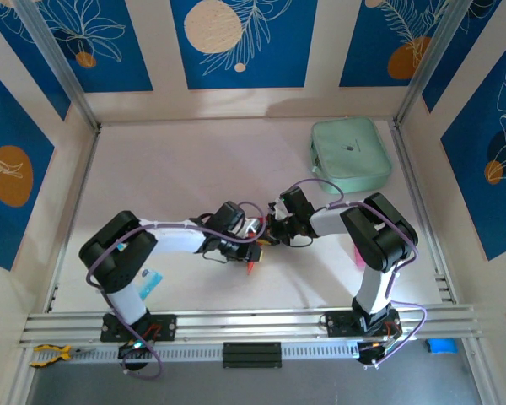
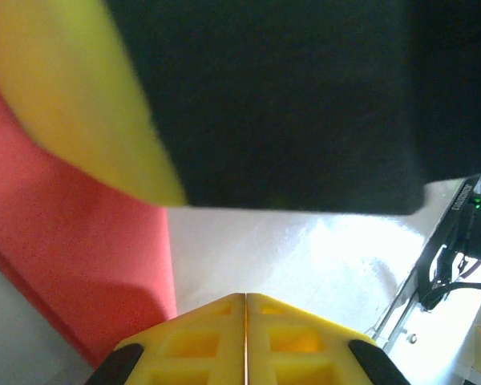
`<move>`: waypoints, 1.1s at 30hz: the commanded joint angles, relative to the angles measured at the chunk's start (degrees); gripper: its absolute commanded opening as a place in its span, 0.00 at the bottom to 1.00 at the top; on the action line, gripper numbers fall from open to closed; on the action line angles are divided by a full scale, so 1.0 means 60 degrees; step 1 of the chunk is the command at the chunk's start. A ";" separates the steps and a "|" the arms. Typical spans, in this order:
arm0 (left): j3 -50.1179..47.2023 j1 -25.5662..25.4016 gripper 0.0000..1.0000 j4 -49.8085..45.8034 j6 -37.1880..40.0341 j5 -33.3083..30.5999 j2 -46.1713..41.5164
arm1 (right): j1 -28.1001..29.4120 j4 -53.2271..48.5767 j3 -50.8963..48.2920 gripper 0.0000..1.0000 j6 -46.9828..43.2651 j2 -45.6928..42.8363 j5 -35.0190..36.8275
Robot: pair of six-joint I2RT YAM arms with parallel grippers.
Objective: Fold a paper plane with a square sheet of paper (pick it up from the middle)
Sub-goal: Fold the wing for the fifth time at the center of the table.
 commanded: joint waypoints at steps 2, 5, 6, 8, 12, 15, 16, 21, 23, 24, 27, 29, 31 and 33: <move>-0.0580 -0.0003 0.10 -0.0047 0.0137 0.0216 0.0086 | -0.0088 -0.1407 -0.0424 0.07 0.0014 0.0362 0.1207; -0.0863 -0.0019 0.10 0.0212 -0.0001 0.0491 0.0104 | -0.0086 -0.1407 -0.0420 0.06 0.0030 0.0372 0.1218; -0.0948 -0.0050 0.10 0.0285 -0.0031 0.0584 0.0112 | -0.0089 -0.1405 -0.0420 0.07 0.0024 0.0375 0.1220; -0.1087 -0.0099 0.10 0.0437 -0.0115 0.0732 0.0097 | -0.0088 -0.1413 -0.0426 0.06 0.0021 0.0375 0.1225; -0.1387 -0.0157 0.10 0.0562 -0.0234 0.0995 -0.0025 | -0.0103 -0.1442 -0.0454 0.06 0.0029 0.0361 0.1247; -0.1560 -0.0170 0.10 0.0372 -0.0165 0.1029 -0.0194 | -0.0110 -0.1444 -0.0469 0.07 0.0045 0.0346 0.1294; -0.1576 -0.0171 0.10 0.0229 -0.0095 0.1028 -0.0256 | -0.0103 -0.1457 -0.0466 0.06 0.0046 0.0346 0.1311; -0.1733 -0.0289 0.10 -0.0312 0.0168 0.1121 -0.0570 | -0.0118 -0.1498 -0.0455 0.07 0.0031 0.0345 0.1325; -0.1898 -0.0349 0.09 -0.0305 0.0112 0.1141 -0.0674 | -0.0132 -0.1502 -0.0469 0.06 0.0030 0.0305 0.1327; -0.1960 -0.0398 0.09 -0.0305 0.0107 0.1150 -0.0702 | -0.0146 -0.1504 -0.0472 0.06 0.0030 0.0302 0.1327; -0.1976 -0.0542 0.06 -0.0428 0.0114 0.1133 -0.0769 | -0.0146 -0.1520 -0.0469 0.06 0.0031 0.0271 0.1327; -0.1961 -0.0642 0.04 -0.0454 0.0092 0.0832 -0.1096 | -0.0150 -0.1543 -0.0469 0.06 0.0027 0.0239 0.1331; -0.1916 -0.0644 0.02 -0.0479 0.0096 0.0430 -0.1703 | -0.0147 -0.1561 -0.0454 0.06 0.0016 0.0185 0.1327; -0.1778 -0.0612 0.01 -0.0700 0.0214 -0.0195 -0.2502 | -0.0147 -0.1568 -0.0454 0.06 0.0016 0.0158 0.1327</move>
